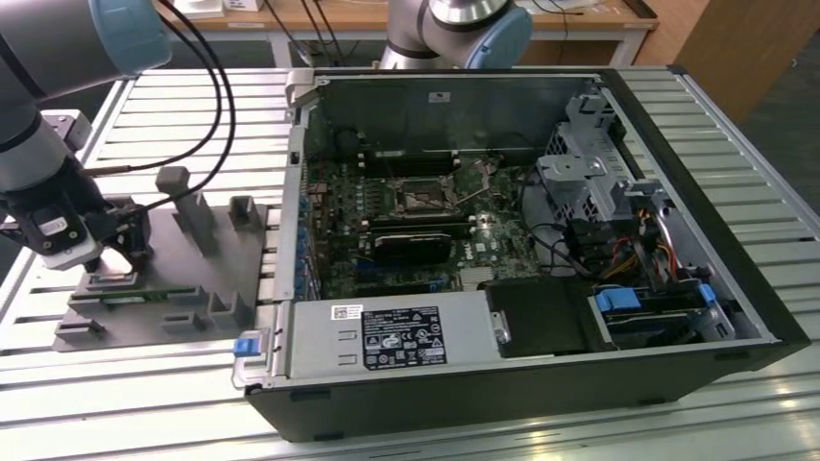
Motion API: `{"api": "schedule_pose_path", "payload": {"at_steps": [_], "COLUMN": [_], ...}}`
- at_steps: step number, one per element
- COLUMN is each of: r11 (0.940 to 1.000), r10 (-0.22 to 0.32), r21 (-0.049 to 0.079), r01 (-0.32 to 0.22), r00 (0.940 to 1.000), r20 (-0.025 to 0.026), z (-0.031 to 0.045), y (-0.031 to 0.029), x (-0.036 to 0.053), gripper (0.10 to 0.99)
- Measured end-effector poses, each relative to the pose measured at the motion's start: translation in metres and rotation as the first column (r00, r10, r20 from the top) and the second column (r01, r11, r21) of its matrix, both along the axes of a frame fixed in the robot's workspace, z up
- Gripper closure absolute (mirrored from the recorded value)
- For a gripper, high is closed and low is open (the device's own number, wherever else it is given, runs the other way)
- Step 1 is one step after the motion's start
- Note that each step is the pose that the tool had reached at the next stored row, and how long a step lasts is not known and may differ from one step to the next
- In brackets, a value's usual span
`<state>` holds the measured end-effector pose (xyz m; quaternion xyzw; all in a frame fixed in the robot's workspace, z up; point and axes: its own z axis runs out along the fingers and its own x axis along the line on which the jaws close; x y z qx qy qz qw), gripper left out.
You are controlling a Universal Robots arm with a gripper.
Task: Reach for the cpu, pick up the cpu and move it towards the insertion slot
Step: 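Pick up the cpu and move it towards the insertion slot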
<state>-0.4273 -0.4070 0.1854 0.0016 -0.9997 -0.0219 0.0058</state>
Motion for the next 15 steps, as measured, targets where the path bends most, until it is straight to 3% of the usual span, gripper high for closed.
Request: {"api": "schedule_pose_path", "payload": {"at_steps": [8,15], "r11": [1.0,1.0], "r10": [0.0,0.0], "r21": [0.0,0.0], "r01": [0.0,0.0], "r00": [1.0,1.0], "r20": [0.0001,0.0001], "z": [0.0094,0.0128], "y": [0.0,0.0], "x": [0.0,0.0], "gripper": [0.545,0.545]}}
